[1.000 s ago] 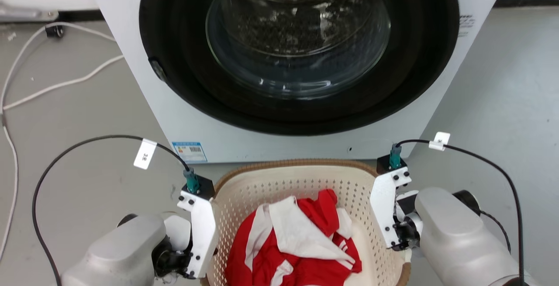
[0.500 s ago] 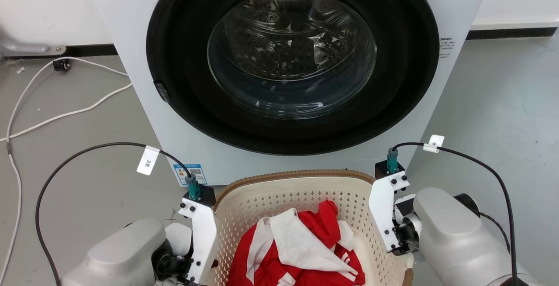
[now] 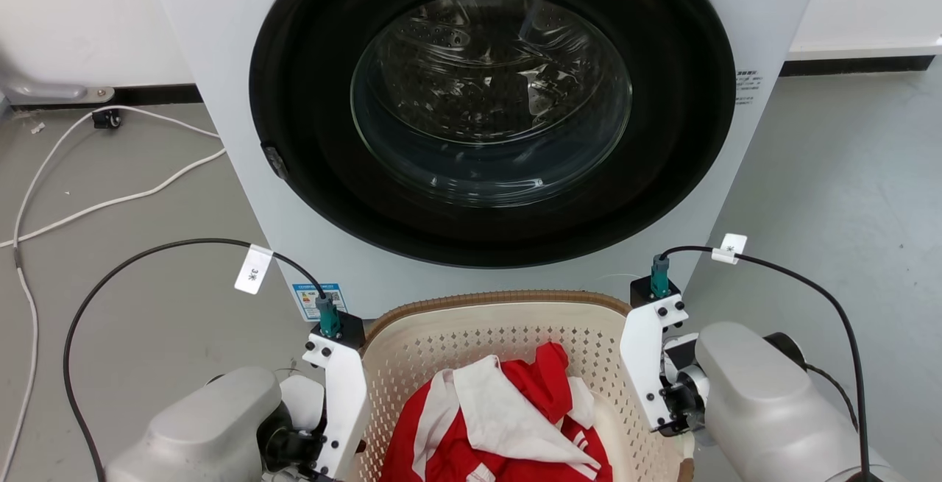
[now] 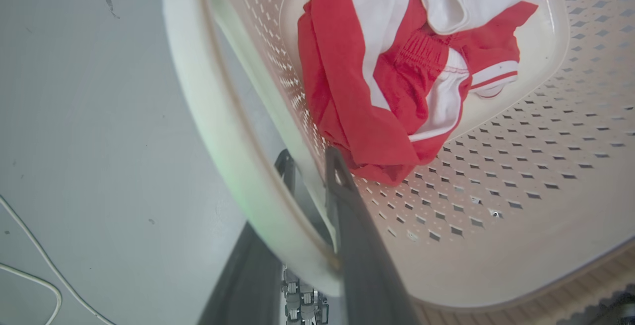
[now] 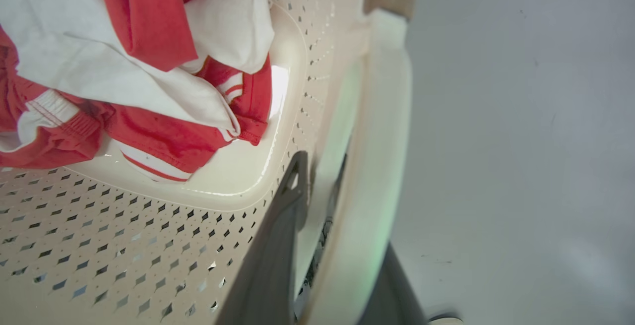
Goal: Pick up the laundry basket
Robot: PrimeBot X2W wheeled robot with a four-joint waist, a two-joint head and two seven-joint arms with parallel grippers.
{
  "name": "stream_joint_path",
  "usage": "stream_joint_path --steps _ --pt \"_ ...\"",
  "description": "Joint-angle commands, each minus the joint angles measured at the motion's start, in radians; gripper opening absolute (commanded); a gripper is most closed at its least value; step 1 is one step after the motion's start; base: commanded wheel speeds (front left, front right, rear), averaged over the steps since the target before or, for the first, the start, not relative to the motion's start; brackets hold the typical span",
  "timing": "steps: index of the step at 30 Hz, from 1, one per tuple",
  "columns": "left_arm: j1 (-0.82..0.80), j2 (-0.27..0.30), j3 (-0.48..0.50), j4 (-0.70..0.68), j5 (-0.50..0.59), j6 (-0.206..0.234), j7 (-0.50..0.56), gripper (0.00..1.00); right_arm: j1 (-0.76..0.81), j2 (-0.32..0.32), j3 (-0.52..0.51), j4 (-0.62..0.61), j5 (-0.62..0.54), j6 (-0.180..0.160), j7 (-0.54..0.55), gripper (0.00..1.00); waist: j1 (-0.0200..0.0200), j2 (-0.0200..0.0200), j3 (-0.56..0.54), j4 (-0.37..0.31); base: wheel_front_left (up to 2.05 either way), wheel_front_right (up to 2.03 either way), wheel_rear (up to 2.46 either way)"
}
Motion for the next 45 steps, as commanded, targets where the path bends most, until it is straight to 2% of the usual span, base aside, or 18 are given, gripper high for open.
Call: stream_joint_path --steps 1,45 --pt "-0.007 -0.004 -0.001 -0.005 0.009 -0.011 -0.003 0.00 0.010 -0.003 0.011 -0.001 0.002 0.003 -0.002 0.00 0.0000 0.0000 -0.002 -0.001 0.00 0.00 0.00" --pt "-0.018 -0.012 -0.001 0.029 0.016 -0.009 -0.016 0.00 -0.022 -0.003 0.062 0.031 0.072 0.003 -0.025 0.00 0.0000 0.0000 -0.010 0.005 0.00 0.00 0.00"
